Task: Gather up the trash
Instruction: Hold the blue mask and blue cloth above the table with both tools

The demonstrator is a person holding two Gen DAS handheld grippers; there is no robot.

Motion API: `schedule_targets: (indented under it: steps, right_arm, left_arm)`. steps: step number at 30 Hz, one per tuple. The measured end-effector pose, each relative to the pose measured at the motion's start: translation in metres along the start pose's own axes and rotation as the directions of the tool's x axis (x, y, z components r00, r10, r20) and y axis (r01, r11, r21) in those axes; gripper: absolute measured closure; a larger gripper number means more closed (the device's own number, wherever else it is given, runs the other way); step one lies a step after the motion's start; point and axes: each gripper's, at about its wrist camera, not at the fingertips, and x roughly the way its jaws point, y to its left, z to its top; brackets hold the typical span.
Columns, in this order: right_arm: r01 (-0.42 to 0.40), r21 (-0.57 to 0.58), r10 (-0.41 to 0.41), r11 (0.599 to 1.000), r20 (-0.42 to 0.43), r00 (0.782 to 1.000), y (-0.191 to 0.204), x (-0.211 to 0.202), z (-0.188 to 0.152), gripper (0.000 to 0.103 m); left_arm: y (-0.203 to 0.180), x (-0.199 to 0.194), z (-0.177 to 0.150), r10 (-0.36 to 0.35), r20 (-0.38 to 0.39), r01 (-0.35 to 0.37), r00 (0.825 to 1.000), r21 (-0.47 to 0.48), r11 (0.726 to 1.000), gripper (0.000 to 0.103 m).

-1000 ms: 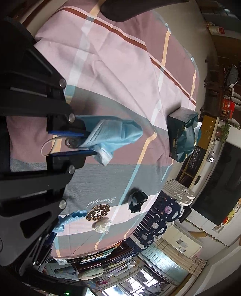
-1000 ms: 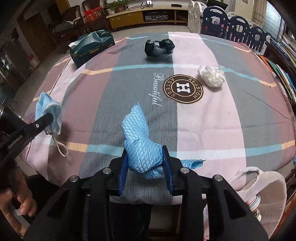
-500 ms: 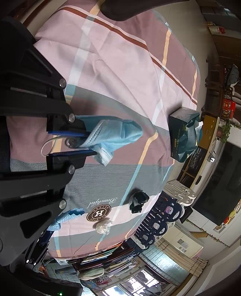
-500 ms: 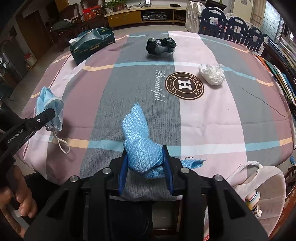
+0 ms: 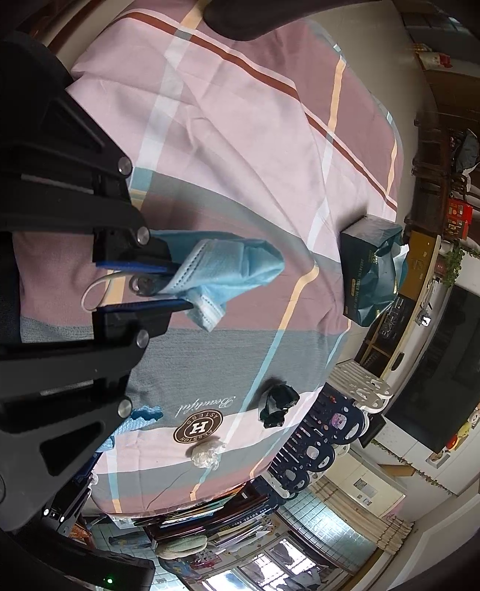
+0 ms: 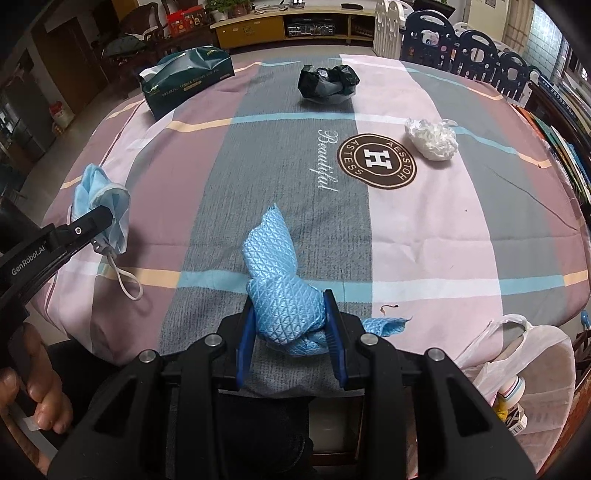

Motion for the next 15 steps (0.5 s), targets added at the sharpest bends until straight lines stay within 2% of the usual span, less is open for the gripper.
schedule_targets:
  steps: [15]
  right_arm:
    - [0.001,0.015,-0.001,1.000,0.012,1.000,-0.0024,-0.0009,0.0008,0.068]
  left_arm:
    - [0.0003,-0.0001,0.0006,-0.001,0.000,0.001,1.000,0.001,1.000,0.090]
